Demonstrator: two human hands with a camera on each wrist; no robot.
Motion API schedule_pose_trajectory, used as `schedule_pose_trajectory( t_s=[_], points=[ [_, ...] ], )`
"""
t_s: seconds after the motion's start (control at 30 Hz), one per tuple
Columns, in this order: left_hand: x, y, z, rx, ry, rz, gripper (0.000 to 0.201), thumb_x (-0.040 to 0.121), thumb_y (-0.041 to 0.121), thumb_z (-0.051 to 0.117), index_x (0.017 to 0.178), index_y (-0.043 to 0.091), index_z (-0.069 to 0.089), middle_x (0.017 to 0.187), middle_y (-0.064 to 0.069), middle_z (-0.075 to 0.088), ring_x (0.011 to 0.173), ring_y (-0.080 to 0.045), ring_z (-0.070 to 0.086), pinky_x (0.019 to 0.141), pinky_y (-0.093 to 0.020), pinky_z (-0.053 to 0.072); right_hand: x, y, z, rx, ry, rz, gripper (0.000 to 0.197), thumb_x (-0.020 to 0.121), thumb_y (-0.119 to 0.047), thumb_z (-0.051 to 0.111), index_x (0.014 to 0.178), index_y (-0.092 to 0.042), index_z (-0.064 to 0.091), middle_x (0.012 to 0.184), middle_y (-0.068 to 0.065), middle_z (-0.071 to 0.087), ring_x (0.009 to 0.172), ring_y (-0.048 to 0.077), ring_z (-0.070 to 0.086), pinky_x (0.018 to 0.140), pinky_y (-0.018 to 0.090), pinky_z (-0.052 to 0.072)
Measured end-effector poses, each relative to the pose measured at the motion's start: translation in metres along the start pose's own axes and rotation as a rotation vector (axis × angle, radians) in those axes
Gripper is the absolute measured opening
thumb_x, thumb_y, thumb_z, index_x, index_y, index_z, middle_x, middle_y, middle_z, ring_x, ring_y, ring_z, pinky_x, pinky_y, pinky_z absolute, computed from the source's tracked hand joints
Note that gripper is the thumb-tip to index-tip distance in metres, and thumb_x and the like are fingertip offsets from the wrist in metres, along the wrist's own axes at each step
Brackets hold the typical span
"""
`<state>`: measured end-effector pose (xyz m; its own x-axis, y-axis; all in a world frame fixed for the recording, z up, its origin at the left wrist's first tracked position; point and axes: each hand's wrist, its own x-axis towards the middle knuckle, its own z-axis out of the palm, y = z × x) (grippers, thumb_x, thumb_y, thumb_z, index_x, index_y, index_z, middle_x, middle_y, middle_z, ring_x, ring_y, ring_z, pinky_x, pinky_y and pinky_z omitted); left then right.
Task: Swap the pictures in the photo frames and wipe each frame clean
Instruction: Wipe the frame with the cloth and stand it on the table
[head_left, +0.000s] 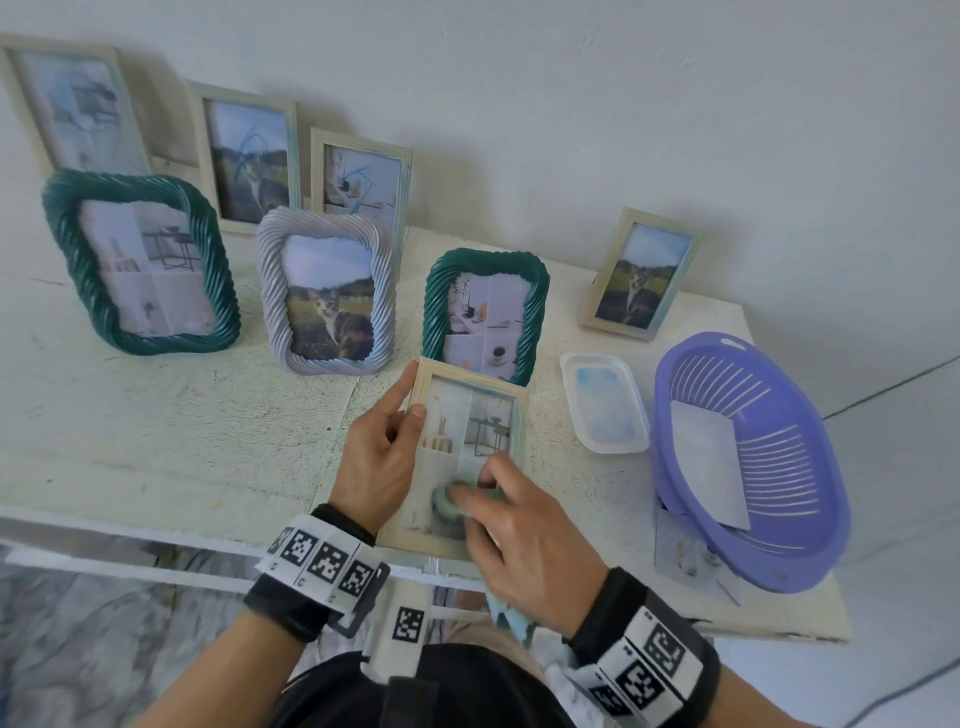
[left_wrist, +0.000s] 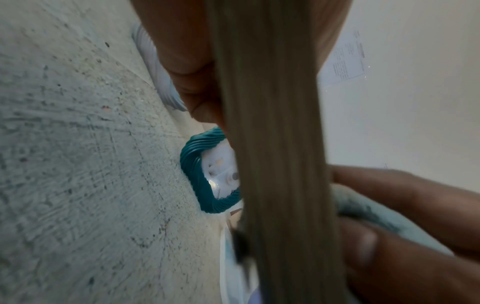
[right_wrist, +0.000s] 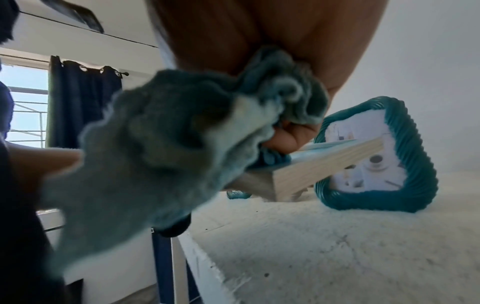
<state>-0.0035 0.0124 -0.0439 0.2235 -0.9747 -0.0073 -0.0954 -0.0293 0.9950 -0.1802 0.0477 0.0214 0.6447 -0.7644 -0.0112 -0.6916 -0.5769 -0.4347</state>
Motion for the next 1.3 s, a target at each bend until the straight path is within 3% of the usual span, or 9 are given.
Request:
schedule_pose_trajectory(
  t_s=[0.23,0.37,0.5,0.63,0.83,0.97,1.1,1.2,1.3],
  points=[
    [-0.004,0.006,0.007,0.005,0.015,0.018,0.047,0.102,0.016,0.046,0.147,0.027,0.041,0.063,-0.011,0.046,0.056,-0.018,0.035,0.053,-0.035,0.039,0.017,0.02,-0.018,-0.09,0.097,0.07,0.019,0.091,-0.013,0.055,0.106,-0.011,0.066,0.095,-0.005,0.035,0.063,0.004,0.034,0.06,0.006,0.025],
    [0.0,0.004,0.003,-0.017,0.002,-0.011,0.046,0.1,0.025,0.046,0.146,0.029,0.042,0.066,-0.033,0.052,0.059,-0.023,0.043,0.053,-0.05,0.049,0.011,0.001,-0.008,-0.015,0.017,-0.016,0.025,0.093,-0.019,0.046,0.109,-0.015,0.064,0.095,-0.006,0.035,0.063,-0.004,0.03,0.057,0.005,0.024],
    [-0.006,0.005,0.005,0.036,0.043,0.014,0.046,0.101,0.014,0.046,0.146,0.023,0.042,0.058,-0.009,0.037,0.051,-0.014,0.032,0.047,-0.026,0.036,-0.001,0.001,-0.008,-0.029,-0.075,-0.088,0.026,0.091,-0.019,0.048,0.108,-0.015,0.067,0.095,-0.001,0.042,0.071,0.003,0.032,0.062,0.005,0.021],
    [-0.008,0.008,0.01,0.078,0.06,0.035,0.046,0.101,0.01,0.046,0.144,0.024,0.041,0.054,0.001,0.03,0.043,-0.004,0.028,0.043,-0.014,0.029,0.018,0.02,-0.016,-0.094,0.073,0.03,0.018,0.09,-0.009,0.057,0.105,-0.01,0.067,0.096,0.002,0.043,0.069,0.009,0.036,0.06,0.018,0.034],
    [-0.005,0.004,0.004,0.024,0.026,-0.005,0.046,0.101,0.018,0.047,0.146,0.024,0.041,0.063,-0.009,0.043,0.055,-0.019,0.036,0.049,-0.036,0.039,0.006,0.004,-0.006,0.013,-0.056,-0.121,0.021,0.09,-0.013,0.051,0.103,-0.012,0.068,0.094,0.001,0.043,0.065,0.006,0.034,0.058,0.014,0.027],
    [-0.004,0.003,0.004,0.001,-0.004,0.005,0.054,0.091,0.043,0.047,0.144,0.037,0.042,0.072,-0.01,0.052,0.062,-0.021,0.045,0.057,-0.056,0.05,0.014,0.018,-0.018,-0.048,-0.058,-0.108,0.025,0.09,-0.017,0.049,0.104,-0.012,0.07,0.095,0.002,0.046,0.073,0.007,0.037,0.062,0.014,0.029],
    [0.0,0.007,0.004,0.019,0.001,0.028,0.057,0.09,0.044,0.046,0.145,0.034,0.041,0.071,-0.01,0.051,0.06,-0.022,0.044,0.055,-0.053,0.05,0.023,0.016,-0.019,-0.083,0.049,-0.037,0.021,0.09,-0.01,0.052,0.106,-0.009,0.066,0.096,0.003,0.044,0.074,0.009,0.037,0.062,0.018,0.034],
    [-0.001,0.007,0.0,0.012,-0.004,0.014,0.061,0.086,0.052,0.046,0.144,0.035,0.042,0.066,-0.018,0.052,0.059,-0.024,0.044,0.056,-0.053,0.05,0.011,0.004,-0.01,-0.06,-0.054,-0.134,0.021,0.09,-0.015,0.05,0.104,-0.012,0.065,0.097,0.0,0.044,0.076,0.006,0.035,0.064,0.008,0.024],
    [-0.003,0.007,0.0,0.011,0.0,0.018,0.059,0.088,0.048,0.047,0.145,0.034,0.042,0.065,-0.011,0.048,0.057,-0.022,0.038,0.052,-0.042,0.043,0.008,0.009,-0.013,-0.068,-0.117,-0.214,0.02,0.09,-0.017,0.053,0.103,-0.011,0.067,0.095,0.002,0.045,0.079,0.008,0.036,0.064,0.016,0.032]
  ],
)
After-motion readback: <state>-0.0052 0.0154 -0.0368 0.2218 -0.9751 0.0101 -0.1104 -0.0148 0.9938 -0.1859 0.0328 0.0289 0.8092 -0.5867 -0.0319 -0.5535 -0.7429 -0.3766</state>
